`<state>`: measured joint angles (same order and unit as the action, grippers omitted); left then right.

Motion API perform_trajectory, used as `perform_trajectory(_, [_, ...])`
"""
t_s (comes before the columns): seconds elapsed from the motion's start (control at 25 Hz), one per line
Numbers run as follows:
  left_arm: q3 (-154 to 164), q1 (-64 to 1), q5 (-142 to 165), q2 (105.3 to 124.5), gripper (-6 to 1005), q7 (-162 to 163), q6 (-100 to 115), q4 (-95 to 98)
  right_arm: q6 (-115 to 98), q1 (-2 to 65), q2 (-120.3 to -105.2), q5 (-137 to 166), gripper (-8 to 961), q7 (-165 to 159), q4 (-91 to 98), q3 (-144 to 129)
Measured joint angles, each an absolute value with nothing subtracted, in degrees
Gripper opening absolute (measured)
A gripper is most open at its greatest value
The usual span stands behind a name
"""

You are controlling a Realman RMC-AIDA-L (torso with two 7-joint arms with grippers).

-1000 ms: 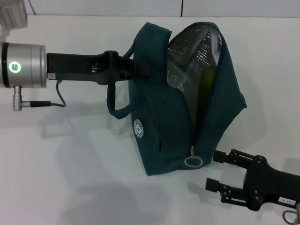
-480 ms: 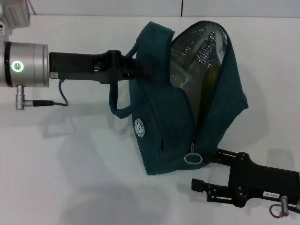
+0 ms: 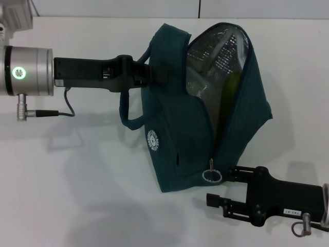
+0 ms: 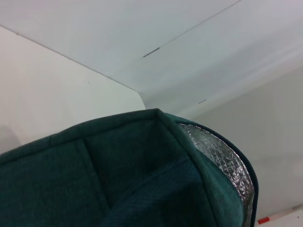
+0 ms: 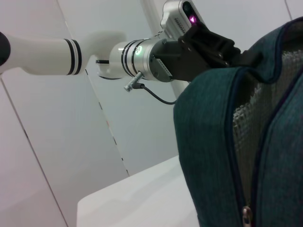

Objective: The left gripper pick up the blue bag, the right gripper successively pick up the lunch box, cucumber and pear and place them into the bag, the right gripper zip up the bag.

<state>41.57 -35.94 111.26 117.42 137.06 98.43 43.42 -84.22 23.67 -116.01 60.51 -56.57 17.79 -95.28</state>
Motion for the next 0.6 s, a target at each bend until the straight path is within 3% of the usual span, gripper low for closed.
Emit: perform_trajectory(0.6, [41.57,-35.75,111.27,117.42,40,136.35,98.43,43.42,-82.88,23.73,-116.02,59.86,144,-56.36,18.53,-95.36])
